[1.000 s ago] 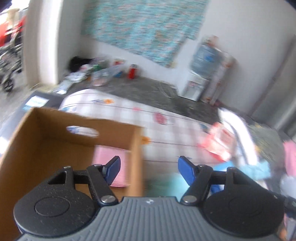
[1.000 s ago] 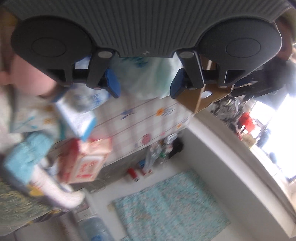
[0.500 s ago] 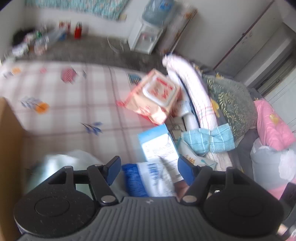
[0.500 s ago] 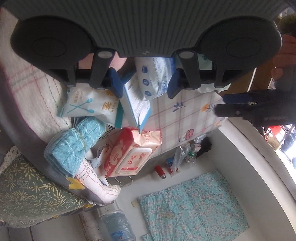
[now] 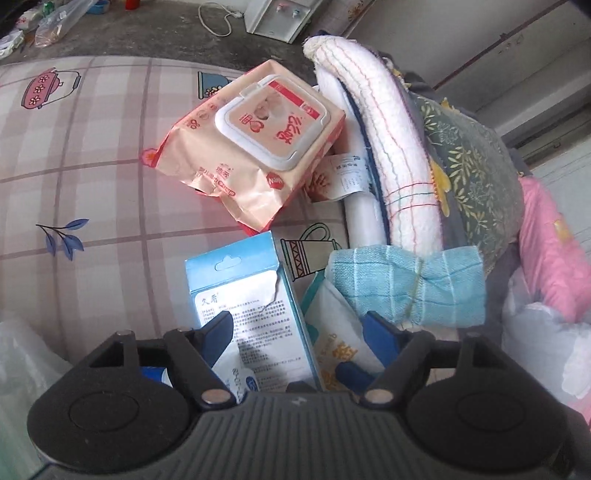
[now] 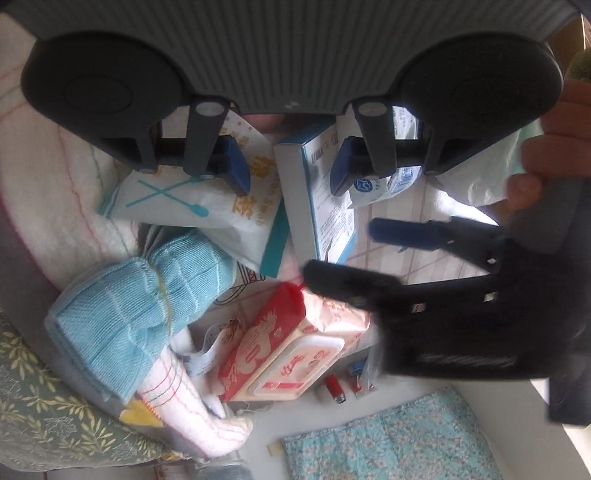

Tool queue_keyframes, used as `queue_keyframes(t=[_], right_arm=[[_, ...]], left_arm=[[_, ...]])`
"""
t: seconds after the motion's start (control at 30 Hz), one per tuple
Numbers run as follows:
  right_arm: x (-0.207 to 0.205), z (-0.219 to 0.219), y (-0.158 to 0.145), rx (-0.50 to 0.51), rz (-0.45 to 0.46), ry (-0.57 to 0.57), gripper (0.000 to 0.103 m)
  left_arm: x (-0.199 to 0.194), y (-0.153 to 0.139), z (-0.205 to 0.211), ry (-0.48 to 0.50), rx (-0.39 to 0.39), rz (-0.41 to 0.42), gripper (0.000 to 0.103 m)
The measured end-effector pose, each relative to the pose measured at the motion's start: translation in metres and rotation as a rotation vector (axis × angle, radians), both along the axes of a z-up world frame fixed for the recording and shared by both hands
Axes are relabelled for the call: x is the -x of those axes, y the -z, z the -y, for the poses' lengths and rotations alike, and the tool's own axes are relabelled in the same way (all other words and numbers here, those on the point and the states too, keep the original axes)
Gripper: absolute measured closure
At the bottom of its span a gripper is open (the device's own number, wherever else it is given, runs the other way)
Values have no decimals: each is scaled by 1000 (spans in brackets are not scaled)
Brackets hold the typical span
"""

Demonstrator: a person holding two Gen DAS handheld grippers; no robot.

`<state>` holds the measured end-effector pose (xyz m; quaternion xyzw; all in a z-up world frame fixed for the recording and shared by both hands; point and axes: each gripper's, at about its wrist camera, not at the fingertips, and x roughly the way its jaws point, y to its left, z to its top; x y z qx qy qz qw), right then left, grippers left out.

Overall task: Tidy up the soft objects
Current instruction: 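Close the left gripper on the blue band-aid box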

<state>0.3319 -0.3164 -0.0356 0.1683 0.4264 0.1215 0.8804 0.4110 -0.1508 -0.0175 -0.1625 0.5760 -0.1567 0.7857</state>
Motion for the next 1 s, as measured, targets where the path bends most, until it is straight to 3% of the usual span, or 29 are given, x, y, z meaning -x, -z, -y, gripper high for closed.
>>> queue_keyframes(t=[0.1, 0.17, 0.3, 0.43, 0.63, 0.73, 1.0], right_arm=[[-4, -2, 2, -2, 2, -20, 62], [-5, -6, 2, 10, 0, -44, 77], [-2, -16, -3, 59, 47, -62, 79], [9, -24, -26, 120, 147, -65, 83], [47, -65, -64, 330, 296, -158, 84], [77, -95, -73, 502, 381, -217, 84], [136, -156, -45, 765, 529, -313, 83]], left_arm=[[-1, 6, 2, -4, 3, -13, 31], [0, 7, -1, -6, 5, -20, 35], [6, -3, -12, -14, 22, 0, 41], [19, -26, -25, -7, 54, 45, 43], [55, -61, -51, 19, 124, 110, 46], [77, -66, -66, 30, 128, 121, 49], [108, -40, -95, 0, 80, 54, 62]])
